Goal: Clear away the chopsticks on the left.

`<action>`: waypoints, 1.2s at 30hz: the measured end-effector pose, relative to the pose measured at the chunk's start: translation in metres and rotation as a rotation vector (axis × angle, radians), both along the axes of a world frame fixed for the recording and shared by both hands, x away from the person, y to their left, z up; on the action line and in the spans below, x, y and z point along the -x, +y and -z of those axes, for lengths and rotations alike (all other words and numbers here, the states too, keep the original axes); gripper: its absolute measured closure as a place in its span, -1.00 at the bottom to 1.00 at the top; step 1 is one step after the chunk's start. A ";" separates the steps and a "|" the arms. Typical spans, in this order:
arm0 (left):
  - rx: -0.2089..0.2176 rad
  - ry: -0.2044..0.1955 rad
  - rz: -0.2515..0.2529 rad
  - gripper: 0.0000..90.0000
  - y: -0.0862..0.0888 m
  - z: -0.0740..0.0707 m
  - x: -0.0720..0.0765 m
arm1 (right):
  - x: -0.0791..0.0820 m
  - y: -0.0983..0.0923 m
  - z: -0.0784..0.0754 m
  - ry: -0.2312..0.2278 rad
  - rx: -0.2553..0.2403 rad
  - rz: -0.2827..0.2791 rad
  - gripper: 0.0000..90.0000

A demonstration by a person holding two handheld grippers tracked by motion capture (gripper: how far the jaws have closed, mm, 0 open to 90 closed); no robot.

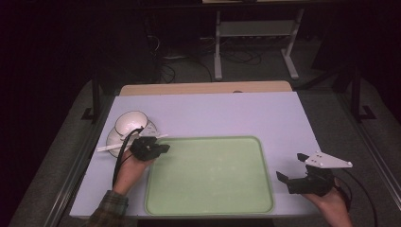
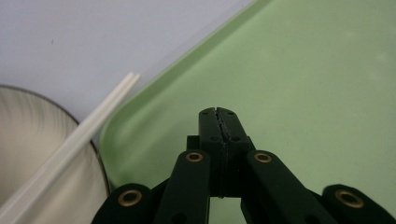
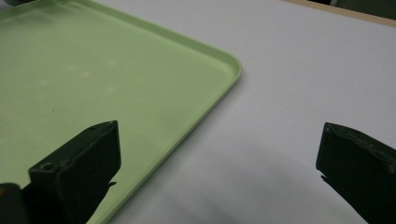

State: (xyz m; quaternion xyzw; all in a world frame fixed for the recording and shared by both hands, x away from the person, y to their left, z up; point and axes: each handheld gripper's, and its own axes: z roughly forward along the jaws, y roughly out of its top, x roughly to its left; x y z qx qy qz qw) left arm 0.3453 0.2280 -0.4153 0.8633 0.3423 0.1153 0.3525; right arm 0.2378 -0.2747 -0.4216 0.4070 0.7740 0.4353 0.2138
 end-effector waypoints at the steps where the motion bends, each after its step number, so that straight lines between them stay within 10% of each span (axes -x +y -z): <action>1: 0.003 0.003 -0.001 1.00 0.003 -0.001 0.002 | 0.000 0.000 0.000 0.001 -0.001 0.000 -1.00; 19: 0.045 -0.003 -0.095 0.96 0.093 -0.021 0.037 | 0.000 0.001 0.000 0.001 0.000 -0.002 -1.00; 36: 0.006 -0.048 -0.279 0.98 0.166 -0.026 0.021 | -0.001 0.001 0.001 0.006 0.000 0.001 -1.00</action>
